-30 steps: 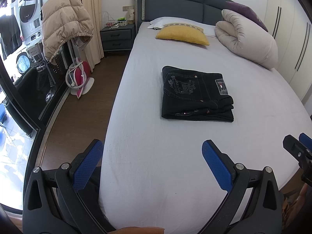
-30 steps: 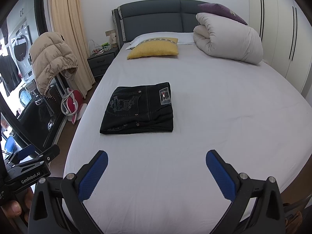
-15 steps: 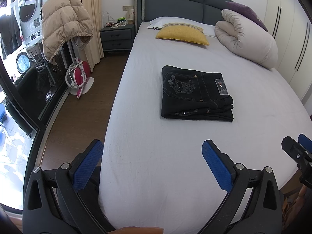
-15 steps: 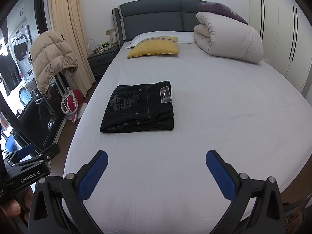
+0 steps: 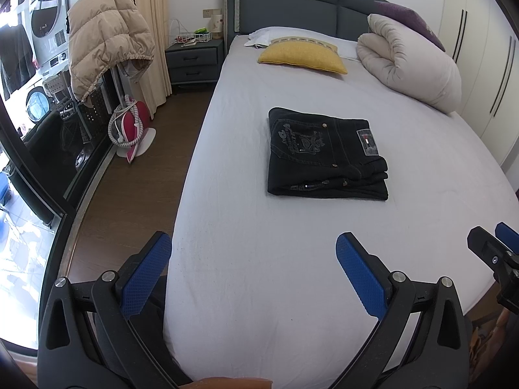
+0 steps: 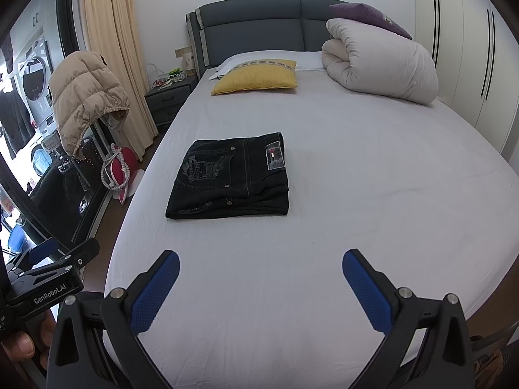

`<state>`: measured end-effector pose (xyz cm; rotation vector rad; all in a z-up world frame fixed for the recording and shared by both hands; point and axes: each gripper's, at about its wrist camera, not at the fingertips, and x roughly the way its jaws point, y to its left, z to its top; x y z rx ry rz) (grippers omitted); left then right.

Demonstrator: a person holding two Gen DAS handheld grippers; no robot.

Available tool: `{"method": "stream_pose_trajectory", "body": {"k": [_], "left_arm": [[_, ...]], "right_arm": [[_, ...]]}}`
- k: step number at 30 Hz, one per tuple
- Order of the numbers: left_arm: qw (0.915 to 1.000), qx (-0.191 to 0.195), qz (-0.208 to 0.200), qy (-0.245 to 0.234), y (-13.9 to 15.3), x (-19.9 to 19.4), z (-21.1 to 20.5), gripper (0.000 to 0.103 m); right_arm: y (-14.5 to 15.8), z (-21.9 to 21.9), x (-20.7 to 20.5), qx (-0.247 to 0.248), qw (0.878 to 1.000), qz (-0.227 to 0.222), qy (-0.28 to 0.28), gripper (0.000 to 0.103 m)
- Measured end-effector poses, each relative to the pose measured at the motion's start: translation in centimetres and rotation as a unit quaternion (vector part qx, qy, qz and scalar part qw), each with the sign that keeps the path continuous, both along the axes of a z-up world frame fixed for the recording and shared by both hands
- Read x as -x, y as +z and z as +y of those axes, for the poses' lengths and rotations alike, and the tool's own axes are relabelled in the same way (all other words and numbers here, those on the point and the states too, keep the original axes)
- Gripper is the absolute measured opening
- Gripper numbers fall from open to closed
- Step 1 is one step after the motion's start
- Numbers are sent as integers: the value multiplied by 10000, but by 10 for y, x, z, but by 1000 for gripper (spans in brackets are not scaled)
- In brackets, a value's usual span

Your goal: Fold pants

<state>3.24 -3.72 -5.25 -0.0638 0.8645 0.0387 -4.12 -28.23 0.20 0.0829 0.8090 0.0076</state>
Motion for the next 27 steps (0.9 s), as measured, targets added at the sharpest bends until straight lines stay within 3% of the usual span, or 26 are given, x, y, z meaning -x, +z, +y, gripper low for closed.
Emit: {"method": "stream_pose_trajectory", "body": {"k": [27], "left_arm": [[10000,-40,12,-17,-8,3,2,103]], "right_arm": [[-10,-1,0,-11,10000,56,24,103]]}}
